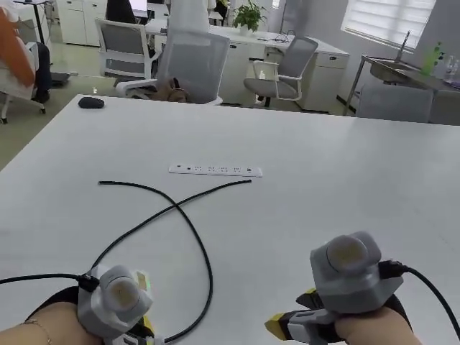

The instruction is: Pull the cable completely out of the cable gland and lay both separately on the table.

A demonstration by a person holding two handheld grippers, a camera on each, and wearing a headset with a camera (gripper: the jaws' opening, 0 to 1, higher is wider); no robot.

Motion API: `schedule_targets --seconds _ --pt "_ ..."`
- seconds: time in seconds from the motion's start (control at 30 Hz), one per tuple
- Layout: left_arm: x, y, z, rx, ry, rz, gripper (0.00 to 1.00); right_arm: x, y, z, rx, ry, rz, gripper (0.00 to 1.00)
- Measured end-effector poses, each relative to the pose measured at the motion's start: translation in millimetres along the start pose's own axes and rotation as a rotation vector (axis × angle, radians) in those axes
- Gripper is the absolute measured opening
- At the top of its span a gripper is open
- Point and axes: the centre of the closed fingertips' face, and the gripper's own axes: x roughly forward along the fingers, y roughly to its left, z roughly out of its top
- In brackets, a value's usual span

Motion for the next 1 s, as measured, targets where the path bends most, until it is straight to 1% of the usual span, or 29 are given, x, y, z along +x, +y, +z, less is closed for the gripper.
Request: schedule_targets --seconds 0.03,0.07,0.1,0.2,0.27,0.3,0.33,0.37,0.4,0.47,0.5,0.53,0.57,0.6,0.63,0.67,0.7,0.73,0.77,0.8,0.83,0.87,0.9,0.93,0.97,1.0 --pt "-0.2 0.2 -0.5 -0.022 0.014 0.004 0.17 -0.2 0.6 0.0 0.000 0.000 0.001 0.42" --pt "0.6 -0.7 0.4 -0.028 0.021 -0.008 0.17 -0.1 1.9 0.5 0.003 -0.004 0.008 0.42" --pt "0.6 -2.4 0.6 -0.050 0.023 -0.016 0.17 -0.1 2.6 0.8 0.001 -0.005 0.012 0.41" --pt "-2.7 -1.3 6.0 -0.057 0.008 -0.015 0.17 -0.1 2.9 1.0 -0.003 -0.007 0.013 0.40" --pt "-8.8 0.2 14.5 -0.050 -0.017 -0.004 0.17 -0.3 3.6 2.0 0.000 -0.013 0.016 0.40" --pt "-14.0 2.6 22.9 -0.054 -0.046 0.007 0.17 -0.1 3.9 2.8 0.000 -0.017 0.020 0.40" --pt "-18.1 4.1 28.5 -0.057 -0.063 0.014 0.17 0.1 4.5 3.0 -0.002 -0.016 0.022 0.40" --pt "-25.0 7.1 38.6 -0.040 -0.094 0.027 0.17 0.6 6.2 3.6 -0.010 -0.013 0.029 0.40" --pt "-27.1 7.9 41.4 -0.034 -0.102 0.030 0.17 1.2 7.7 4.4 -0.022 -0.011 0.033 0.40" --pt "-40.6 10.0 56.0 -0.014 -0.133 0.042 0.17 1.6 12.3 8.8 -0.066 -0.014 0.041 0.41" --pt "-44.6 10.2 60.5 -0.013 -0.144 0.043 0.17 2.4 17.3 11.4 -0.111 -0.013 0.061 0.41" --pt "-50.4 10.1 67.8 -0.001 -0.163 0.048 0.17 2.8 19.9 12.3 -0.124 -0.013 0.072 0.41" --pt "-54.0 9.9 70.7 0.011 -0.167 0.050 0.17 3.4 24.3 14.6 -0.133 -0.018 0.084 0.41" --pt "-57.1 10.4 72.9 0.017 -0.168 0.054 0.17 4.5 30.8 18.5 -0.160 -0.028 0.109 0.41" --pt "-62.1 10.3 76.6 0.036 -0.171 0.059 0.17 5.4 35.4 21.2 -0.174 -0.034 0.128 0.41" --pt "-65.6 9.7 78.7 0.046 -0.173 0.060 0.17 6.3 41.4 25.5 -0.205 -0.046 0.153 0.40" --pt "-71.1 8.7 82.3 0.058 -0.179 0.059 0.17 6.7 45.5 29.4 -0.223 -0.060 0.171 0.39" --pt "-74.4 7.7 84.0 0.067 -0.179 0.056 0.17 6.9 51.2 35.5 -0.226 -0.084 0.200 0.39" --pt "-79.6 7.2 86.4 0.088 -0.176 0.057 0.17 6.5 53.9 39.5 -0.233 -0.094 0.217 0.38" --pt "-83.3 7.2 88.4 0.105 -0.176 0.060 0.17 6.3 56.4 46.2 -0.259 -0.108 0.234 0.37" --pt "-88.8 6.3 91.4 0.120 -0.179 0.061 0.17 6.1 57.0 50.2 -0.292 -0.109 0.238 0.36" --pt "-92.6 5.2 93.7 0.124 -0.182 0.060 0.17 5.1 59.0 56.7 -0.357 -0.107 0.243 0.35" --pt "-96.2 4.4 96.3 0.128 -0.189 0.058 0.17 4.1 62.0 61.4 -0.401 -0.109 0.254 0.33" --pt "-99.3 3.5 98.6 0.130 -0.193 0.054 0.17 2.8 66.0 66.3 -0.443 -0.114 0.271 0.32" --pt "-103.3 1.8 102.1 0.141 -0.203 0.050 0.17 0.8 74.3 73.7 -0.503 -0.122 0.305 0.32" --pt "-105.3 0.9 103.9 0.148 -0.207 0.049 0.17 -0.5 79.9 78.0 -0.536 -0.128 0.331 0.31"
